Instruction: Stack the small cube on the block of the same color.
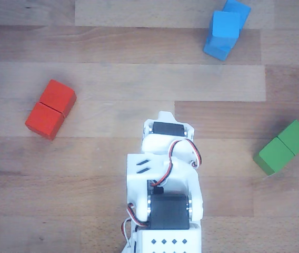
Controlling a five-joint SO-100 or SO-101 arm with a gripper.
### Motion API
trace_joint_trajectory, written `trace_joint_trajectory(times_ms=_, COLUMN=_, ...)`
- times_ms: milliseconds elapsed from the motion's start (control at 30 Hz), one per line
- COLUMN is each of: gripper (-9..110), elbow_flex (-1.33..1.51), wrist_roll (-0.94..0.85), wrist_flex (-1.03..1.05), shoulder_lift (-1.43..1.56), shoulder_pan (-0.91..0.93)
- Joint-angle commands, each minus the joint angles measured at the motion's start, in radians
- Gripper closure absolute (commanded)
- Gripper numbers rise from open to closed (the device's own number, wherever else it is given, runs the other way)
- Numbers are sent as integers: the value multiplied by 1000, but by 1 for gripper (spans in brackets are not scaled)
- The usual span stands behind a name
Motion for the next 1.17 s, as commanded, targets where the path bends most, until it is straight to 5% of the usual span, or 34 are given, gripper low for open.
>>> trace_joint_trajectory(times_ms=0, gripper=97, elbow_flex=31, wrist_roll=6, wrist_flex=41, shoulder_lift=166, shoulder_pan=2)
trace_joint_trajectory(times_ms=1133, gripper=97, elbow_flex=28, wrist_roll=8, wrist_flex=107, shoulder_lift=215, shoulder_pan=2)
